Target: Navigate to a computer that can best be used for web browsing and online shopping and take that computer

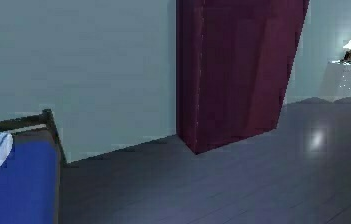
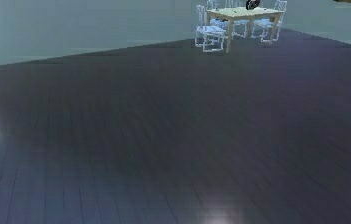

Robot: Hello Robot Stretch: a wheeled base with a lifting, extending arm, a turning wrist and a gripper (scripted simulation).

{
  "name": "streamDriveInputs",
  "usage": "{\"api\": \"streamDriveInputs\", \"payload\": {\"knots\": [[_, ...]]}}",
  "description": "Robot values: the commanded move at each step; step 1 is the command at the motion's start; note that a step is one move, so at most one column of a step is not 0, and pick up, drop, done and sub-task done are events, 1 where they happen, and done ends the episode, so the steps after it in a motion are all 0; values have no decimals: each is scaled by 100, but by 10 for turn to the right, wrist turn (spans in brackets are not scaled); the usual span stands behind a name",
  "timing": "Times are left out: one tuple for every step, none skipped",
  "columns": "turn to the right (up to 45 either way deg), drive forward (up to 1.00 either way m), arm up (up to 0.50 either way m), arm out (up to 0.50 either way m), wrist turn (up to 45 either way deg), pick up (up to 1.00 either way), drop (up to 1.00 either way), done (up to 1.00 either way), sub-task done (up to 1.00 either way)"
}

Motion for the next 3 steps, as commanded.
{"api": "streamDriveInputs", "payload": {"knots": [[-270, 0, 0, 0, 0, 0, 0, 0, 0], [0, 60, 0, 0, 0, 0, 0, 0, 0], [-450, 0, 0, 0, 0, 0, 0, 0, 0]]}}
